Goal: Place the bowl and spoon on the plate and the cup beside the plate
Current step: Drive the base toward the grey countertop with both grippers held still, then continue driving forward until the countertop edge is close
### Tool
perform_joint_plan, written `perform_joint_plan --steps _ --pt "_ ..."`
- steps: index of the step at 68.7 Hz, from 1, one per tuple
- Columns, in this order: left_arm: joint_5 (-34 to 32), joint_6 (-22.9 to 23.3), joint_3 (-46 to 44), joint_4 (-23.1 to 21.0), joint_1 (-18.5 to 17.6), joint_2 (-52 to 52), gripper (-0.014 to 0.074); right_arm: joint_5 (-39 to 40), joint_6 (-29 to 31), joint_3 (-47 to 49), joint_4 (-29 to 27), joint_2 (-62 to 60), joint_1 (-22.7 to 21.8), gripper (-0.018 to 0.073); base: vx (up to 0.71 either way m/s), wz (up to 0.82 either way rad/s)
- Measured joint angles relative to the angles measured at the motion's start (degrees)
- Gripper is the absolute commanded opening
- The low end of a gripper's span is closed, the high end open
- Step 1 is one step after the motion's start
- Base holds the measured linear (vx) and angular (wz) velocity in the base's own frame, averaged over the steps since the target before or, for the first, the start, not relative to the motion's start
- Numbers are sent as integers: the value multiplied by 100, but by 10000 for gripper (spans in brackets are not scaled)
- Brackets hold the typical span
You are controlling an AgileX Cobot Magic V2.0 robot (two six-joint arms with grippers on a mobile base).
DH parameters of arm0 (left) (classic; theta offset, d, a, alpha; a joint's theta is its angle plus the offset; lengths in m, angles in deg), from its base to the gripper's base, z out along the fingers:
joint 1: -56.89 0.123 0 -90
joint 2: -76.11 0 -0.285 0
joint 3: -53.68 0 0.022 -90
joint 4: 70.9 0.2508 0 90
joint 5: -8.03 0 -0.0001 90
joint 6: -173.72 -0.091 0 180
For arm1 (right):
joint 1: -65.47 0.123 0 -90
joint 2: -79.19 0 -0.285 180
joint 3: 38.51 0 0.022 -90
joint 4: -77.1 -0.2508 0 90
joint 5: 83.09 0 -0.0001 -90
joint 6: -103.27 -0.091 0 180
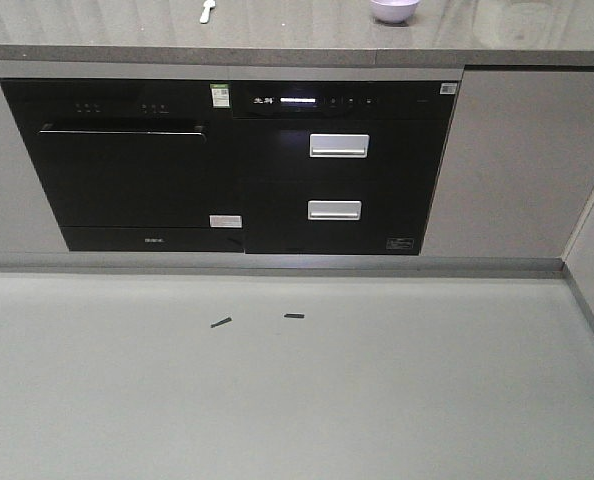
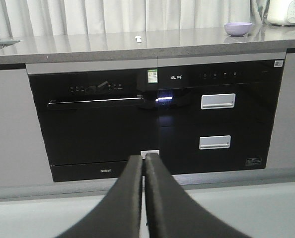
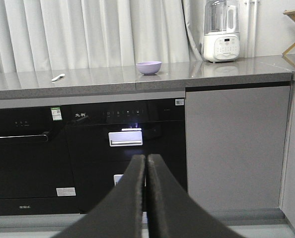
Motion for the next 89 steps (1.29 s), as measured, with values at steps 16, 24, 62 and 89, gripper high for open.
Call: perform_joint_plan --steps 16,24,62,89 --pt "0 0 0 0 0 0 -6 0 0 0 0 0 0 -5 7 1" --pt "0 0 0 0 0 0 -6 0 0 0 0 0 0 -5 6 3" --pt "0 0 0 0 0 0 -6 0 0 0 0 0 0 -5 6 -1" --pt "0 0 0 0 0 0 -6 0 0 0 0 0 0 -5 6 -1"
